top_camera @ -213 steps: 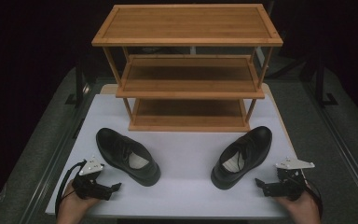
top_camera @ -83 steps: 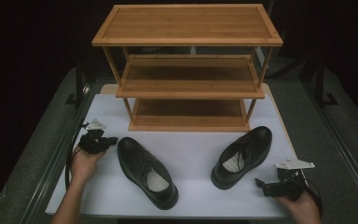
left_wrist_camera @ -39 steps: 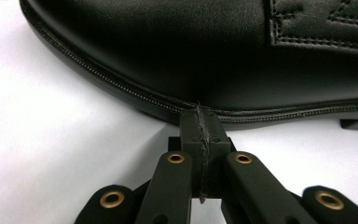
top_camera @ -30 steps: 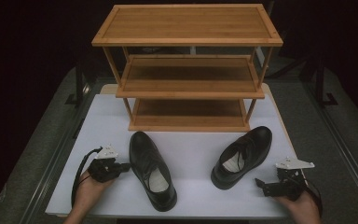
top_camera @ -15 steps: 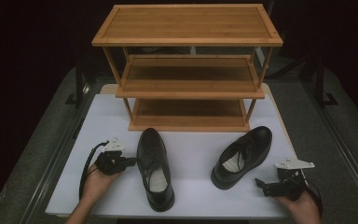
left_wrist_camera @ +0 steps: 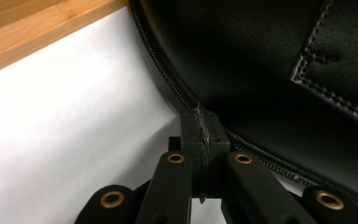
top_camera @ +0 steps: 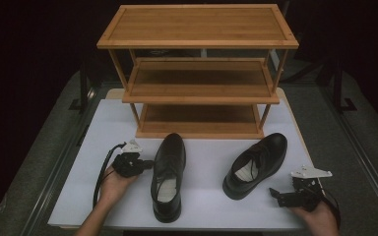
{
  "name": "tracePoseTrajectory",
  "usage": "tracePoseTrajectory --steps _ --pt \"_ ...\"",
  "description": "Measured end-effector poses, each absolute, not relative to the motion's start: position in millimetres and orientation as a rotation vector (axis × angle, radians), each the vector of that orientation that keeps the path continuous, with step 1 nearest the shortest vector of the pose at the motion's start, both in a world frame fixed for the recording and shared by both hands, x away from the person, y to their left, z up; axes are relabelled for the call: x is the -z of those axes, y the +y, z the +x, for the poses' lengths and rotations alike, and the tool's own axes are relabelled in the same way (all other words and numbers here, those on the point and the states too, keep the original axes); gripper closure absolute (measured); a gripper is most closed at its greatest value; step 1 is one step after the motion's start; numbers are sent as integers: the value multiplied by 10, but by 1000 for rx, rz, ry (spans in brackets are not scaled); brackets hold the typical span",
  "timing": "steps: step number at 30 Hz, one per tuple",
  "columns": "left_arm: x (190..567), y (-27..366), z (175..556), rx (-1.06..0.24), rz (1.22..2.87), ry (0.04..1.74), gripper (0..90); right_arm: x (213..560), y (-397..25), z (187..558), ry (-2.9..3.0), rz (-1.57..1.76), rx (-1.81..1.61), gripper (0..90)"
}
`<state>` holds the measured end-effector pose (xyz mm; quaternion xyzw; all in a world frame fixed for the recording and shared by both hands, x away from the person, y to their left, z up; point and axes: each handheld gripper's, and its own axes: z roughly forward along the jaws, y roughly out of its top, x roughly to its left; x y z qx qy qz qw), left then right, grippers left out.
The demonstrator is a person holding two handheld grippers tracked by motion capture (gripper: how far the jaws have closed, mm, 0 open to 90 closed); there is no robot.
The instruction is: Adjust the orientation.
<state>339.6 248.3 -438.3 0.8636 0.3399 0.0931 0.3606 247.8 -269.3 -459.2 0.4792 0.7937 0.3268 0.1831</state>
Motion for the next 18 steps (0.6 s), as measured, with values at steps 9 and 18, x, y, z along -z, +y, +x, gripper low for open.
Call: tracePoseTrajectory --steps 9,18 --pt "4387 2462 3403 -243 2227 860 900 4593 -2693 2478 2239 1352 -922 11" --pt "4326 2541 3348 -294 2232 847 680 4591 -2691 2481 2241 1356 -920 11"
